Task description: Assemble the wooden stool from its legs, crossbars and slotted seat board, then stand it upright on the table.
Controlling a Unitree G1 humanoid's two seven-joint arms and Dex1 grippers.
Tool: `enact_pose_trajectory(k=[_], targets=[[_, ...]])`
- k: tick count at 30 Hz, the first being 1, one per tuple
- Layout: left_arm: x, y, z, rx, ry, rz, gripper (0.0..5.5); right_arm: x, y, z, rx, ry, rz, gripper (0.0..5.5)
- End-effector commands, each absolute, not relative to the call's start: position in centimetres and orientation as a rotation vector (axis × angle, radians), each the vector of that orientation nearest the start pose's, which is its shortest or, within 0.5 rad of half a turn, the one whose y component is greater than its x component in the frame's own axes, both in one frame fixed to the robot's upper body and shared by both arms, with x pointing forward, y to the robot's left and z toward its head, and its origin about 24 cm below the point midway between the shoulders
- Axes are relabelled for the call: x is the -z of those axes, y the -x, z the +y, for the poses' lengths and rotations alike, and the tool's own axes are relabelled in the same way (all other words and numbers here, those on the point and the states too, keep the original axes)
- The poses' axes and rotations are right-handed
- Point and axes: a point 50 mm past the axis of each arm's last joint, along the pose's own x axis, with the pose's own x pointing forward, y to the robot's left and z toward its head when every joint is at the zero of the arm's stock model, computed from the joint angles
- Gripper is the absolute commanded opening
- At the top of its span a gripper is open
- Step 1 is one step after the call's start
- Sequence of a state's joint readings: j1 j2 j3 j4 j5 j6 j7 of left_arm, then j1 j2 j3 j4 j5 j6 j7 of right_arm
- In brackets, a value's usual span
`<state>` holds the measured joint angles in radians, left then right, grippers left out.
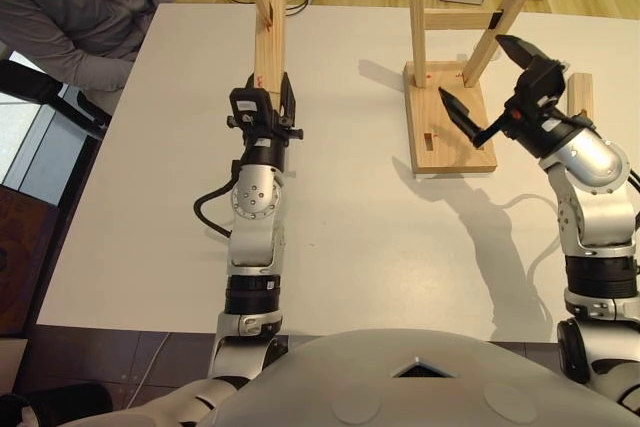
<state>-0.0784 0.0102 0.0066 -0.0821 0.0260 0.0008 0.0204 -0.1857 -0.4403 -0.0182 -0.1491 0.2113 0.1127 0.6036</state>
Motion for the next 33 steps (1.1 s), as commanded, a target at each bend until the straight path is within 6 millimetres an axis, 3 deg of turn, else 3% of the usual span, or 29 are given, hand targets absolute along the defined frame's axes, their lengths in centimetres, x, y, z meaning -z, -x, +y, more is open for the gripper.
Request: enact_pose_trajectory(k=[1, 7, 12, 15, 20, 33], targets=[[-10.5, -26.9, 14.4, -0.003, -0.013, -0.321, 2.06, -14.2, -27.2, -17.9, -0.697, 0.133, -0.164, 5.4], [-13.1, -26.8, 12.7, 0.092, -0.093, -0.509, 2.06, -17.2, -26.6, -17.7, -0.812, -0.222, -0.186, 5.4], [-14.4, -26.6, 9.3, 0.25, -0.151, -0.642, 2.06, -18.4, -26.5, -15.8, -1.001, -0.435, -0.113, 5.4], [-14.6, -26.3, 7.7, 0.329, -0.152, -0.685, 2.06, -19.4, -26.6, -14.2, -1.085, -0.565, -0.1, 5.4], [-14.0, -26.0, 6.8, 0.373, -0.142, -0.682, 2.06, -20.2, -27.2, -12.5, -1.149, -0.709, -0.078, 5.4], [-13.8, -25.9, 6.1, 0.411, -0.132, -0.681, 2.06, -19.3, -27.4, -10.7, -1.163, -0.761, -0.024, 5.4]])
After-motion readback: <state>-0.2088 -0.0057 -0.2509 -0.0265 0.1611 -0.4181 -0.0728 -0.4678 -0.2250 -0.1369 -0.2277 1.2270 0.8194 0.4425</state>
